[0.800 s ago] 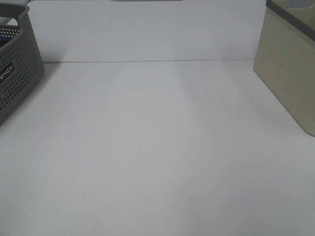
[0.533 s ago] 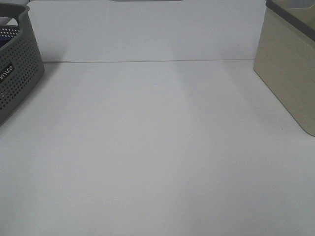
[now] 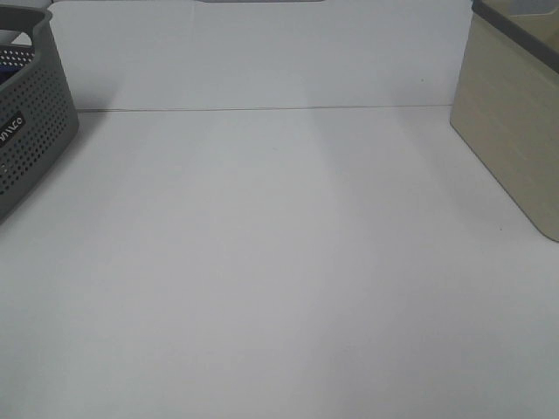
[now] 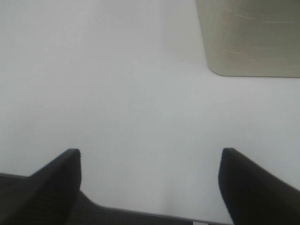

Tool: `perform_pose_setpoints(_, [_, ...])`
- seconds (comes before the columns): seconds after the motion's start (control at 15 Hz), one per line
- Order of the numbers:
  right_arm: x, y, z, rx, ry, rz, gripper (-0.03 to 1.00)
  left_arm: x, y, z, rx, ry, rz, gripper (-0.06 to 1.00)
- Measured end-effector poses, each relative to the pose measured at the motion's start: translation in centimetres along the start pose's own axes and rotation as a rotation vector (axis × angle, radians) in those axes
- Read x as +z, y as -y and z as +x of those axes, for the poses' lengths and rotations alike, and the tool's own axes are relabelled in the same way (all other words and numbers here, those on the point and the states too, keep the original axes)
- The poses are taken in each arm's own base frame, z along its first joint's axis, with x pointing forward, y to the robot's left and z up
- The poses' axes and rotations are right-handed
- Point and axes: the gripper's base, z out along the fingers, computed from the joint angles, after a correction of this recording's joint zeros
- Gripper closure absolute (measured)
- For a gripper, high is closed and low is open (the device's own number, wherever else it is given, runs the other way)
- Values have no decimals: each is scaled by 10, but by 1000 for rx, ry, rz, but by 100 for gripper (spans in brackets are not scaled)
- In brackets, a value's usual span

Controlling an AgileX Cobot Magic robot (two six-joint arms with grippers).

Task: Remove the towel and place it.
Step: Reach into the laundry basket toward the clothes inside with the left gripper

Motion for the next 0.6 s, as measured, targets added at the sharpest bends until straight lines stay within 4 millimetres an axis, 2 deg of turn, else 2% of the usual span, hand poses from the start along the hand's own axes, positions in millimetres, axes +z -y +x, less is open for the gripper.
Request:
perform_pose_setpoints(0.2, [0, 0, 0, 0, 0, 1, 7, 0, 2, 0, -14, 1, 26, -5])
perform_pose_setpoints(0.6, [0, 0, 0, -1, 0, 2, 5, 0, 3, 0, -16, 1, 29, -5])
